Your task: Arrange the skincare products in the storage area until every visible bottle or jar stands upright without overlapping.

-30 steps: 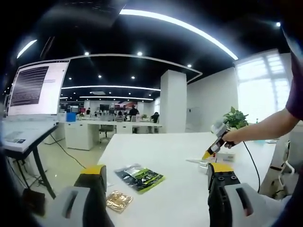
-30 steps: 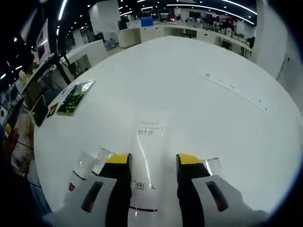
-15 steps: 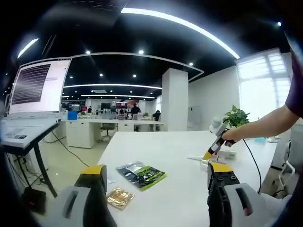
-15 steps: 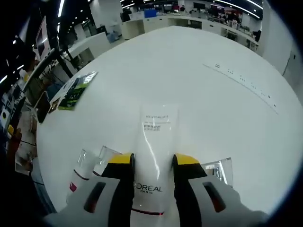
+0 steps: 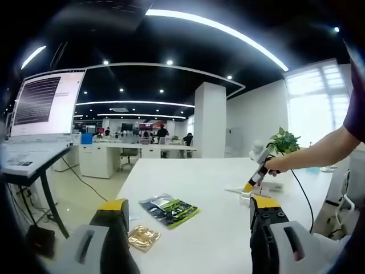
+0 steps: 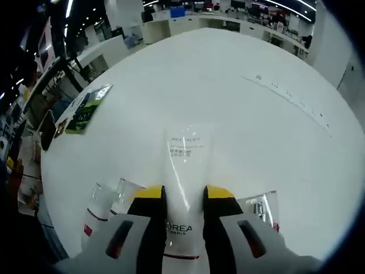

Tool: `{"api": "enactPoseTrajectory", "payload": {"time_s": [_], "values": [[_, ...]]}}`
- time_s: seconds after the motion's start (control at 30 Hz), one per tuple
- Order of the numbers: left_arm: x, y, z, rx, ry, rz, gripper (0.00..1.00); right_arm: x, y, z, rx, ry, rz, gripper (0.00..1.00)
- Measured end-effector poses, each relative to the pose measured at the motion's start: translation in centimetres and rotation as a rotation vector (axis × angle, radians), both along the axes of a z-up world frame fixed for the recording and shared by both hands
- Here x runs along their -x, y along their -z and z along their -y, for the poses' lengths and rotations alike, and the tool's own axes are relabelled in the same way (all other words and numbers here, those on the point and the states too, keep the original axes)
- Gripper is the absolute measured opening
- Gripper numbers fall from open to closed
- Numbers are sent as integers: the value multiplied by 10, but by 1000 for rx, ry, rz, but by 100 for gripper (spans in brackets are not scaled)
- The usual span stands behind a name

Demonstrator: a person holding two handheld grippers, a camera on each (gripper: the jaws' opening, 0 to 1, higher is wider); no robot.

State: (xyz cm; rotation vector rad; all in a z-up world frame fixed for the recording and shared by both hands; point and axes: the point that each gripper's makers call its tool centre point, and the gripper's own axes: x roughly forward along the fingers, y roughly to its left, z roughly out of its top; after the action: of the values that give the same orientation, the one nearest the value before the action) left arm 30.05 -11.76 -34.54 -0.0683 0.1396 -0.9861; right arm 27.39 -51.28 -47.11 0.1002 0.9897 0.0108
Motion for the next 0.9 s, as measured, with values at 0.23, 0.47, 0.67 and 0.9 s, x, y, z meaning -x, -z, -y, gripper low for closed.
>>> {"api": "enactPoseTrajectory", "payload": {"time_s": [0.23, 0.47, 0.67, 0.9], "values": [[-3, -2, -4, 3, -12, -2, 89, 2, -4, -1, 29, 1, 27, 15], [-6, -1, -3, 5, -29, -10, 89, 4, -21, 5, 53, 34, 109, 14], [-4, 0, 3, 2, -14, -21, 88, 0, -56, 5, 89, 49, 234, 13], [2, 1, 18, -1, 12, -27, 88, -5, -92, -27, 81, 19, 392, 13]]}}
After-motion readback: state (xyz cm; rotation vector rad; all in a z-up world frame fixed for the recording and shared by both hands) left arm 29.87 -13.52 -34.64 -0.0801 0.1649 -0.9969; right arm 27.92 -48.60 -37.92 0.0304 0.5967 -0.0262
